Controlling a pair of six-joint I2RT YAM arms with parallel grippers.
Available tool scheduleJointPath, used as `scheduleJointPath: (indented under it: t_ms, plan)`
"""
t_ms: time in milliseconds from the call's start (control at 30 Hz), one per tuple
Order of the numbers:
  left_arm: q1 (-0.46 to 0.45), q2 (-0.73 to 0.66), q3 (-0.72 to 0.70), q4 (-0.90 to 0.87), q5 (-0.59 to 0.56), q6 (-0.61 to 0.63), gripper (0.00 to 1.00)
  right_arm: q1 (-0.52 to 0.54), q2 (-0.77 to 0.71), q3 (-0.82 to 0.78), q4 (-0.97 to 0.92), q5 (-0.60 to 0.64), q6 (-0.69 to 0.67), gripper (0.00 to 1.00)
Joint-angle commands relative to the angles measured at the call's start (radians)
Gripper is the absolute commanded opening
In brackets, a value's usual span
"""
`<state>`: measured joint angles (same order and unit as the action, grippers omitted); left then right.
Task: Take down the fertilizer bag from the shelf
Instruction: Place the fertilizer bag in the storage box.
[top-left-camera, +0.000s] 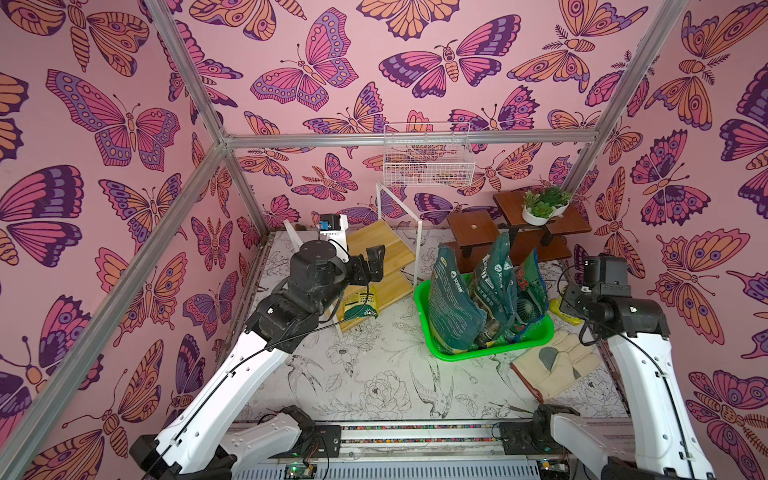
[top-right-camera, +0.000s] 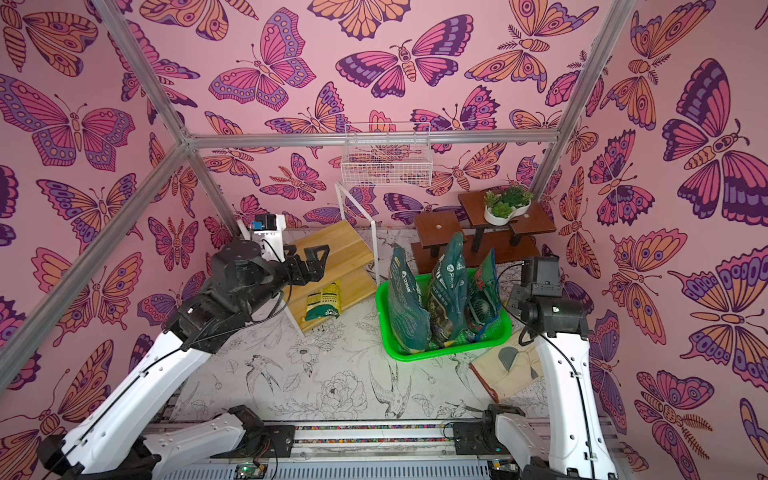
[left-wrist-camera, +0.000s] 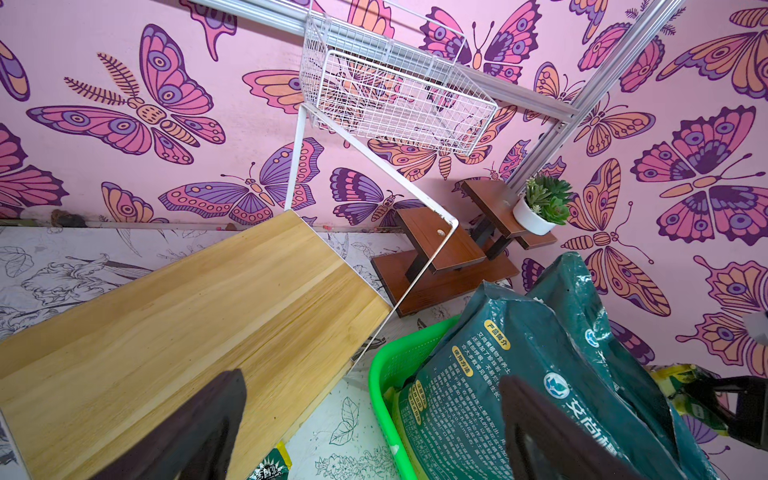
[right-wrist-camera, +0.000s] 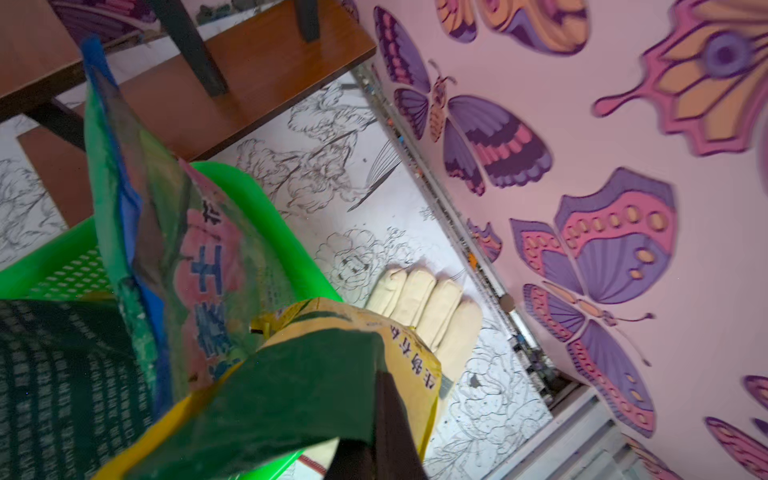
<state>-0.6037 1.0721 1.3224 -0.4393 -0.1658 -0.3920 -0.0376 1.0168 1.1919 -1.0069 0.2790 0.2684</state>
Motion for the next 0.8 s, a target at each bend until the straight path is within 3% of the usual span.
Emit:
scheduleJointPath:
  t_ms: [0, 367, 667, 767]
  plan:
    - [-0.006, -0.025, -0.029, 0.024, -0.024, 0.021, 1.0, -0.003, 0.008, -0.021, 0.086, -0.12, 0.054, 0.0]
    - [-0.005, -0.05, -0.062, 0.031, -0.052, 0.04, 1.0, -0.003, 0.046, -0.121, 0.183, -0.29, 0.12, 0.0]
    - [-0.005, -0.063, -0.078, 0.037, -0.075, 0.049, 1.0, -0.003, 0.027, -0.134, 0.253, -0.531, 0.229, 0.0]
    - [-0.006, -0.067, -0.085, 0.04, -0.079, 0.049, 1.0, -0.002, 0.019, -0.146, 0.251, -0.529, 0.229, 0.0]
